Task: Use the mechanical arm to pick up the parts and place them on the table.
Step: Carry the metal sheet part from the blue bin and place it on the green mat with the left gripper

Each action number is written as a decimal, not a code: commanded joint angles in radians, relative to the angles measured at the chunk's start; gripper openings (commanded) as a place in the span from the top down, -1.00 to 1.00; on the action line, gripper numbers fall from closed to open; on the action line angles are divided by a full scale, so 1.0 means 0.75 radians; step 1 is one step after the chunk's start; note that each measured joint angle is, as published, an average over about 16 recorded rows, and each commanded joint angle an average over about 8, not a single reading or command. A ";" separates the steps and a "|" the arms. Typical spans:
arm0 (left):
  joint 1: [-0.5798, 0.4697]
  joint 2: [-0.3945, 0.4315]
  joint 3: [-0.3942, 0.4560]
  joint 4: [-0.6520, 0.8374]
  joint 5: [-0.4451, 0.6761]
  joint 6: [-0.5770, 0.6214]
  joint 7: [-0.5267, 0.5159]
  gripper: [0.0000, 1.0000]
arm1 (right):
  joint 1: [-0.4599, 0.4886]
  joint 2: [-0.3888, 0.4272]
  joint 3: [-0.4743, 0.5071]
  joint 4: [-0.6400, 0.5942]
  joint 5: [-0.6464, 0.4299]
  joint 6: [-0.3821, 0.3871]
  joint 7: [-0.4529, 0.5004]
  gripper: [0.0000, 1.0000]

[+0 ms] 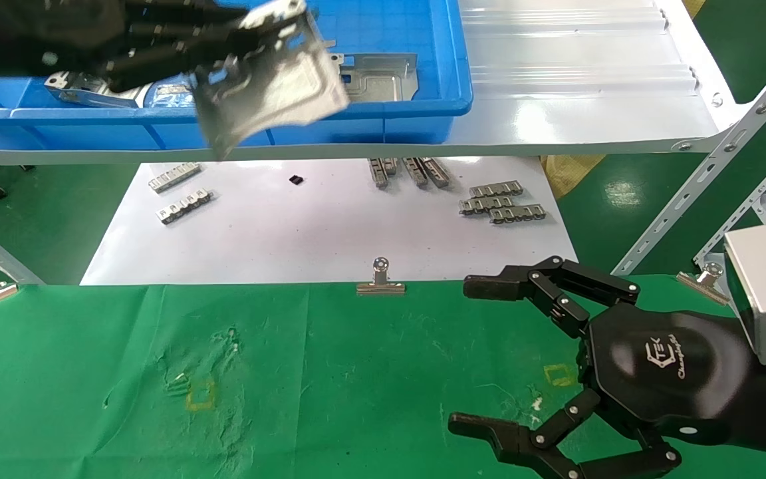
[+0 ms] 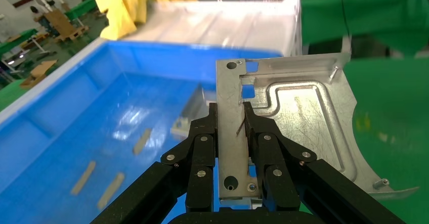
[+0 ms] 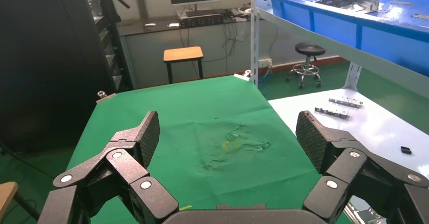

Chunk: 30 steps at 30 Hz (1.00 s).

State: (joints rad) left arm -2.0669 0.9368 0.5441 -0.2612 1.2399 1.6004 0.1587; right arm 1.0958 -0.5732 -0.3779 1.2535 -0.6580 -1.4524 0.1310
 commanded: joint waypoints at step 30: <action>0.444 -0.196 0.551 -0.209 -0.094 -0.057 0.401 1.00 | 0.000 0.000 0.000 0.000 0.000 0.000 0.000 -1.00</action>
State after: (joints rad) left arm -1.7381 0.7871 0.9565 -0.4265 1.1693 1.5620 0.4581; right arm 1.0958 -0.5731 -0.3780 1.2535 -0.6579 -1.4523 0.1310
